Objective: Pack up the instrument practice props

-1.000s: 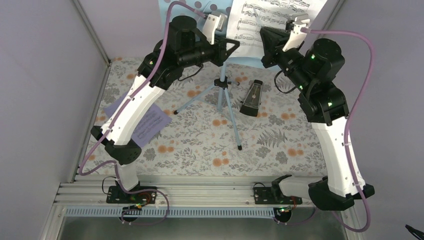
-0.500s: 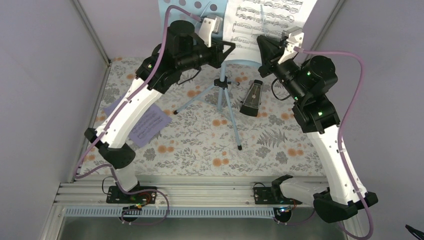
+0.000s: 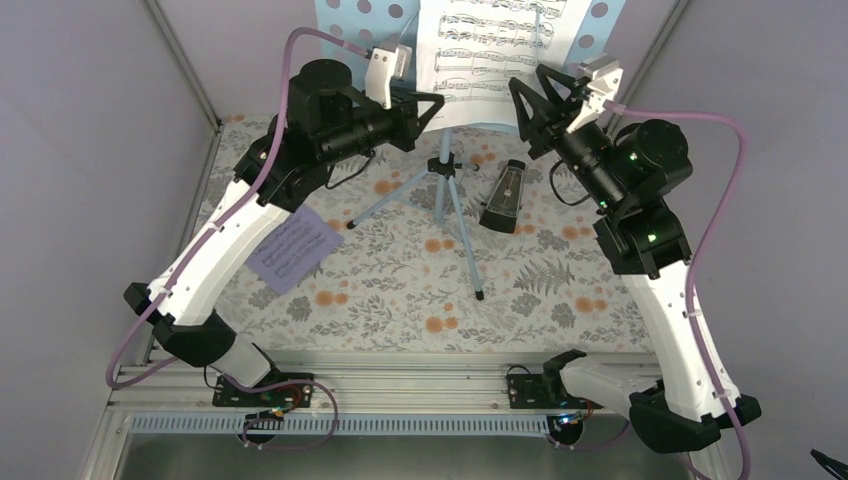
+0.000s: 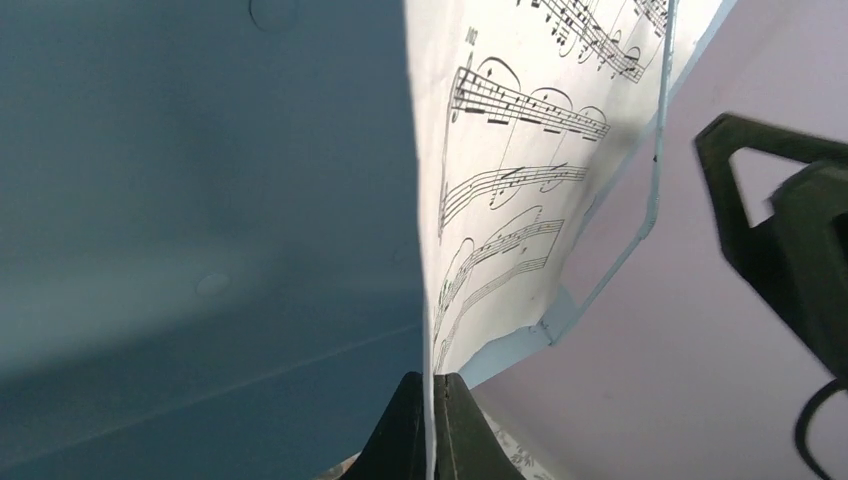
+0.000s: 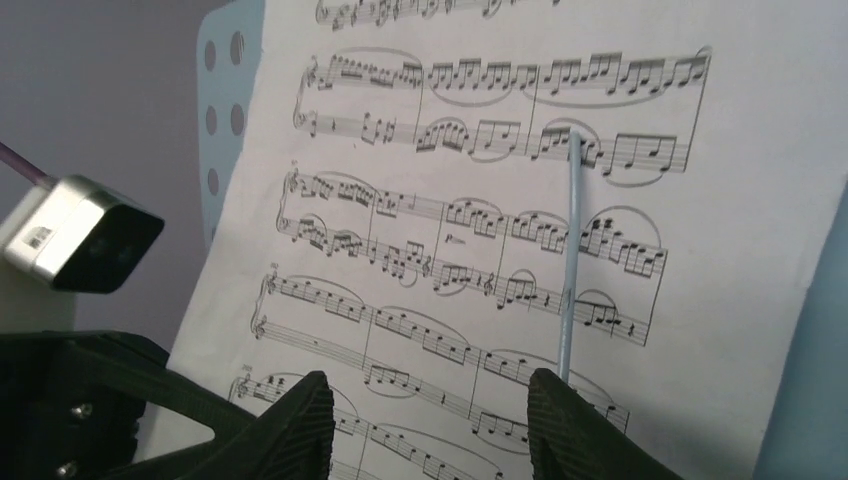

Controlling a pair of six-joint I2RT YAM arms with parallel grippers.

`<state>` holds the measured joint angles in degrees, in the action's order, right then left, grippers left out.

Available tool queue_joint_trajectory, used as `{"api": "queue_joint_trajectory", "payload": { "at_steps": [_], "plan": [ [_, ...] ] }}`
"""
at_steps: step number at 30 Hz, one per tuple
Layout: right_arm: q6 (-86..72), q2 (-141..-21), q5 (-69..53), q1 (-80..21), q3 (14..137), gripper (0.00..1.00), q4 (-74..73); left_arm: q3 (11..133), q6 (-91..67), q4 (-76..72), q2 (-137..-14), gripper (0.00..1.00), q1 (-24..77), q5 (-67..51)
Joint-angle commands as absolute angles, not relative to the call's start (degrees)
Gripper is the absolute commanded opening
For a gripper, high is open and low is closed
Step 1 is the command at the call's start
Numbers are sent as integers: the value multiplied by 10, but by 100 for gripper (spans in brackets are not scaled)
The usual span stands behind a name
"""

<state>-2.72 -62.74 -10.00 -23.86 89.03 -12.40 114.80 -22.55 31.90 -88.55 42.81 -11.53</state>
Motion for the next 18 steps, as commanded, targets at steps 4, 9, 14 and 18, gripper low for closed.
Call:
{"api": "queue_joint_trajectory", "payload": {
  "at_steps": [4, 9, 14, 18],
  "plan": [
    [-54, -664, -52, -231, 976, 47, -209, 1152, -225, 312, -892, 2, 425, -120],
    [-73, -697, -61, -221, 1012, 48, -234, 1154, -225, 312, -893, 2, 425, -124],
    [-80, -724, -98, -210, 1037, 41, -238, 1155, -223, 315, -893, 2, 425, -125],
    [-73, -722, -132, -204, 1022, 13, -205, 1154, -225, 317, -895, 2, 425, -125]
  ]
}}
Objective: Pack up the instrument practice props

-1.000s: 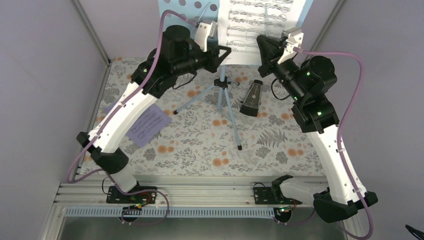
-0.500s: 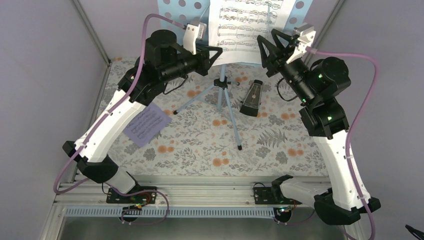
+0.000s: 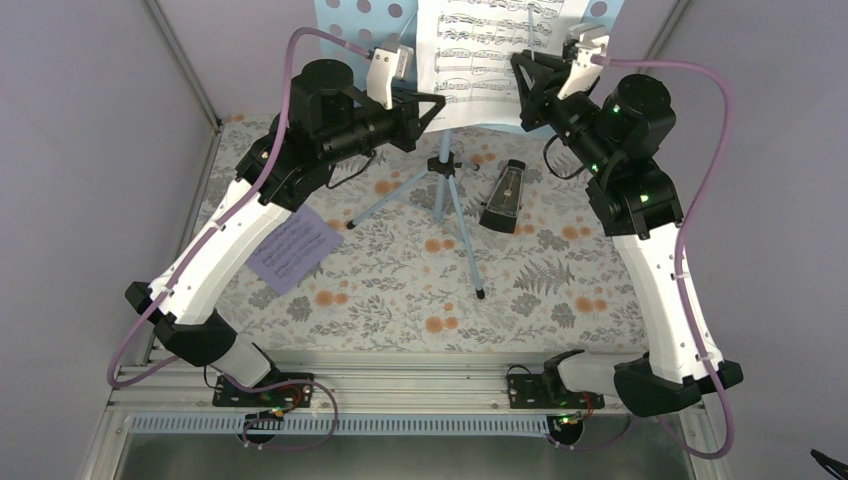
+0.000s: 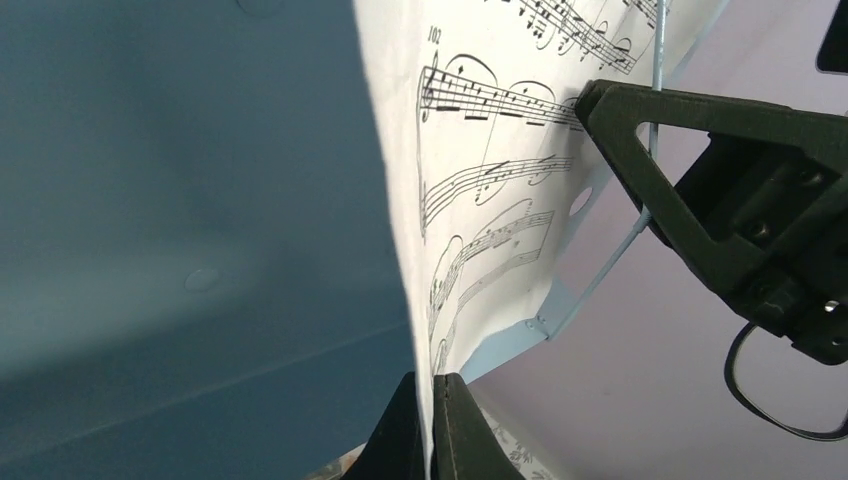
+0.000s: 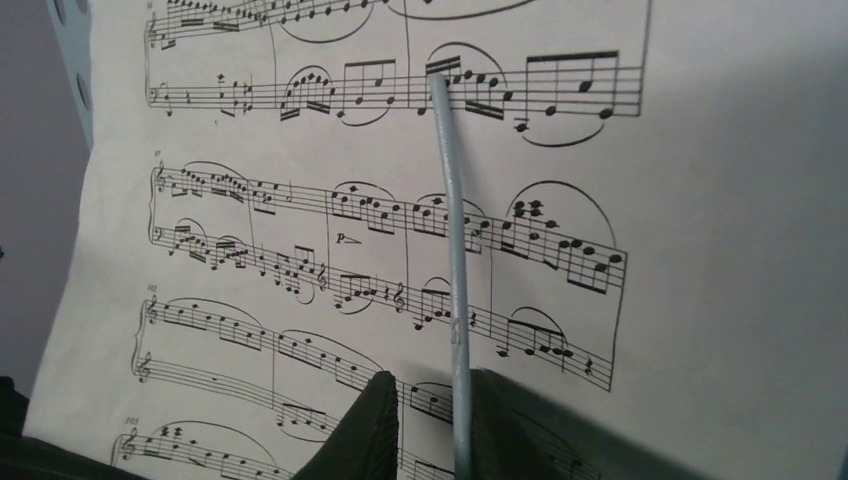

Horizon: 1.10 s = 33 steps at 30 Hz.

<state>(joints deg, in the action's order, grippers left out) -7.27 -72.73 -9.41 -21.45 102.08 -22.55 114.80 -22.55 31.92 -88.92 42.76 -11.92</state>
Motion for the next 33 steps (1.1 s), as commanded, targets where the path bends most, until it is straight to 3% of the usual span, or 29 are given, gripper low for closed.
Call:
{"api": "queue_joint_trajectory", "payload": {
  "at_steps": [1, 7, 14, 19, 23, 26, 28, 33],
  "plan": [
    [-67, -716, -138, -204, 1010, 6, -194, 1153, -226, 316, -895, 2, 425, -124],
    [-28, -650, -161, -203, 892, 3, -65, 1141, -237, 311, -893, 2, 423, -127],
    [-19, -651, -165, -202, 874, 5, -41, 1115, -231, 291, -878, 2, 421, -160],
    [-24, -647, -161, -201, 870, 33, -38, 1021, -215, 263, -814, 2, 418, -172],
    [-29, -646, -159, -201, 868, 74, -39, 921, -227, 226, -734, 2, 412, -154],
    [-35, -643, -158, -201, 866, 95, -41, 870, -242, 231, -680, 2, 410, -144],
    [-35, -637, -163, -201, 863, 100, -41, 830, -251, 244, -648, 2, 409, -138],
    [-36, -615, -171, -202, 855, 100, -51, 678, -298, 288, -558, 2, 398, -81]
  ]
}}
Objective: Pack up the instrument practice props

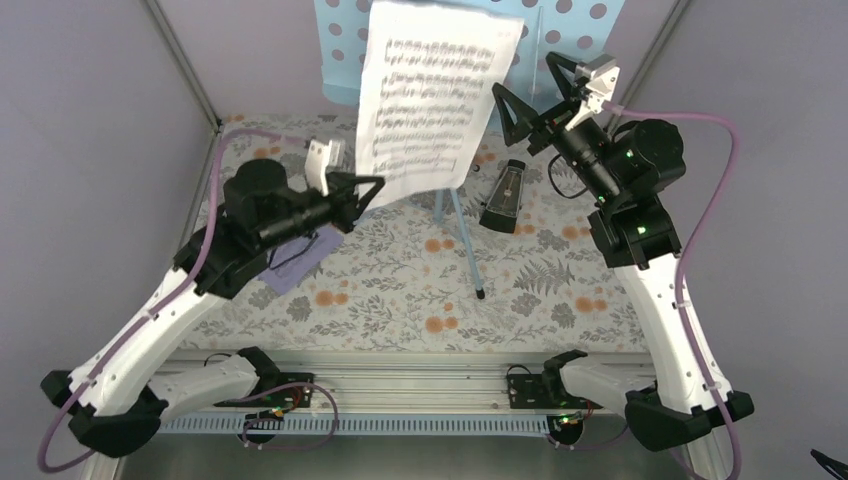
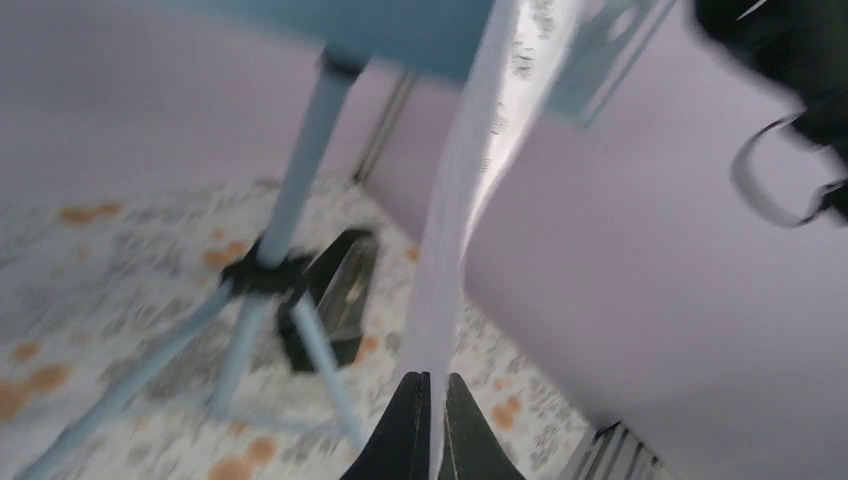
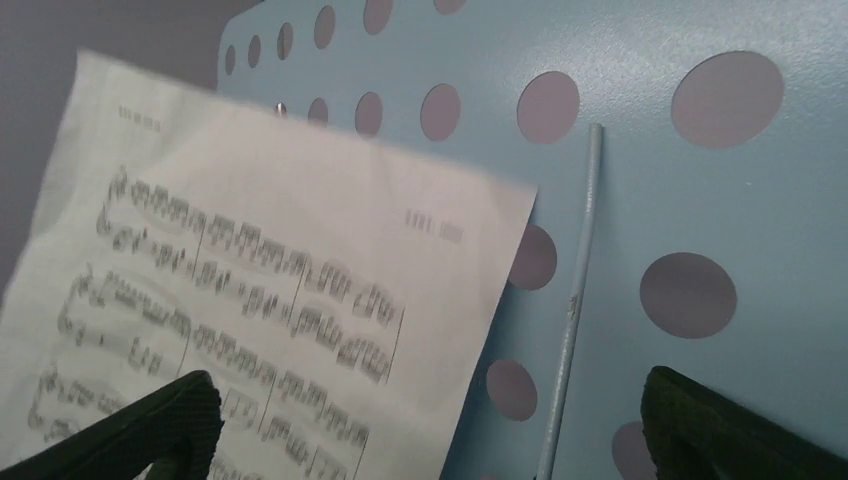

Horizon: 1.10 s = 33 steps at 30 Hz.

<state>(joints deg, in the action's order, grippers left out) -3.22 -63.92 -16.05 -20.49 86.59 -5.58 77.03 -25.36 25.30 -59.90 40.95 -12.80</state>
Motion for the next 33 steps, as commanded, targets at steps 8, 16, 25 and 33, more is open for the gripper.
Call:
{"api": "queue_joint_trajectory", "payload": {
  "at_steps": [8, 16, 25, 33],
  "plan": [
    [-53, -567, -168, -201, 808, 100, -57, 456, -353, 269, -490, 2, 291, -115],
    [-54, -527, -142, -202, 779, 100, -87, 366, -327, 218, -554, 2, 119, -228],
    [-51, -507, -115, -201, 753, 100, -103, 256, -340, 193, -555, 2, -94, -351],
    [-60, -505, -112, -201, 728, 100, -98, 210, -322, 193, -568, 2, -218, -396]
  ]
}}
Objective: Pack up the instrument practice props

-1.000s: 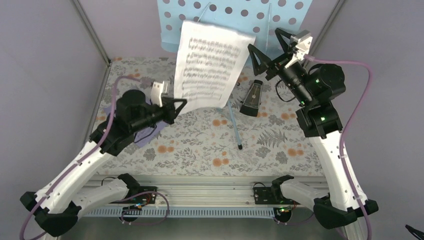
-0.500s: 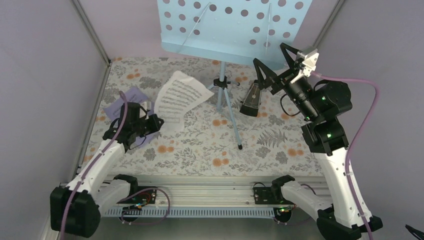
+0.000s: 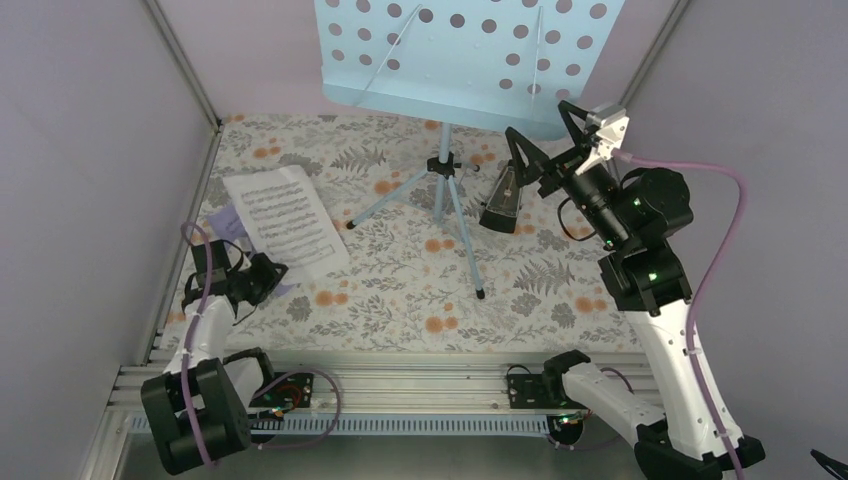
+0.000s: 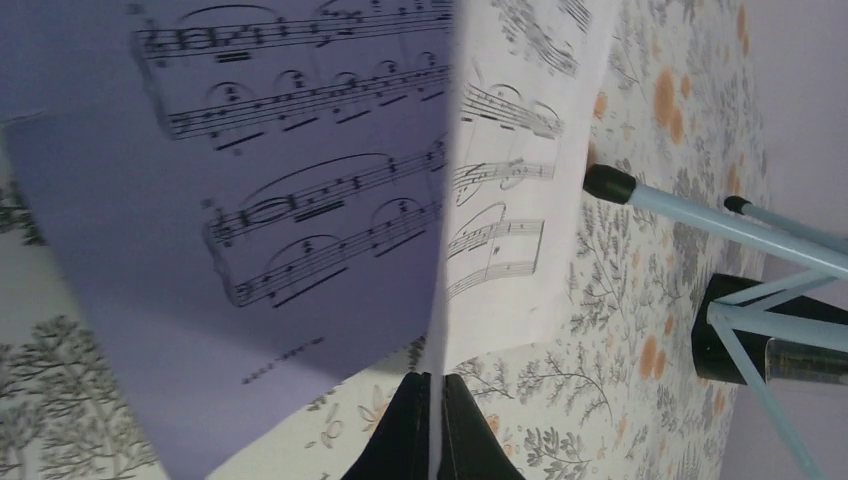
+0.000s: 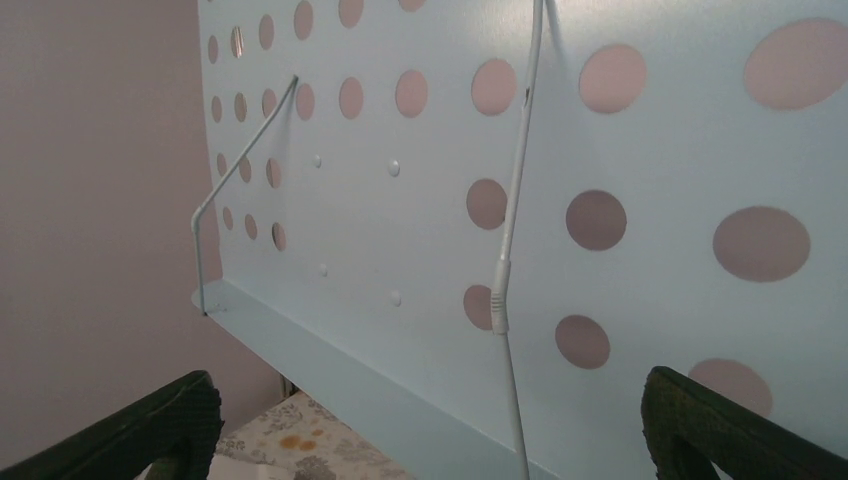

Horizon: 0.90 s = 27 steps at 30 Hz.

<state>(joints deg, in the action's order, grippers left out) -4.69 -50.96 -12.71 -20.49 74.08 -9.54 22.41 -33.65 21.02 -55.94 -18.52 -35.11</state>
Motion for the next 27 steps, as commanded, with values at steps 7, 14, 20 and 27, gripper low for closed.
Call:
{"api": "queue_joint_trajectory", "payload": {
  "at_steps": [7, 14, 20, 27],
  "plan": [
    [-97, -469, -95, -201, 664, 100, -92, 216, -307, 183, -606, 2, -230, -402],
    [-178, -413, -102, -201, 489, 100, -86, 250, -289, 208, -602, 76, -229, -422],
    [-272, -430, -134, -201, 366, 99, -77, 350, -262, 309, -559, 100, -229, -390],
    [-305, -484, -169, -201, 294, 100, -16, 461, -226, 408, -513, 100, -229, -256]
  ]
}}
